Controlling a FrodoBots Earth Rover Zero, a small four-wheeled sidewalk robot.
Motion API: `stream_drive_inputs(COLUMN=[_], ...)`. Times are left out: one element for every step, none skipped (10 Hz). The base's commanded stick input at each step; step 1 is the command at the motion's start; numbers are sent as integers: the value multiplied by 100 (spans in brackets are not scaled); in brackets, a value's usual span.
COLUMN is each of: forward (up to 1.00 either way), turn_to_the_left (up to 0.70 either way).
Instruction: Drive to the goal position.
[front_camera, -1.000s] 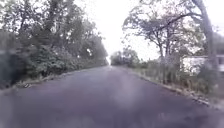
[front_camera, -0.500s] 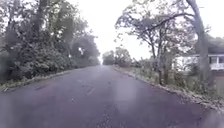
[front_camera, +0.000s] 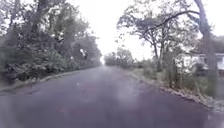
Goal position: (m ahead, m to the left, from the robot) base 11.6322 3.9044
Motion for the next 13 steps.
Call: stream_drive_inputs(forward=[100, 100, 100, 100, 100, 100, 100, 100, 100, 100, 100, 100, 100], turn_to_the_left=[0, 0, 0, 0, 0, 0, 0, 0, 0, 0, 0, 0, 0])
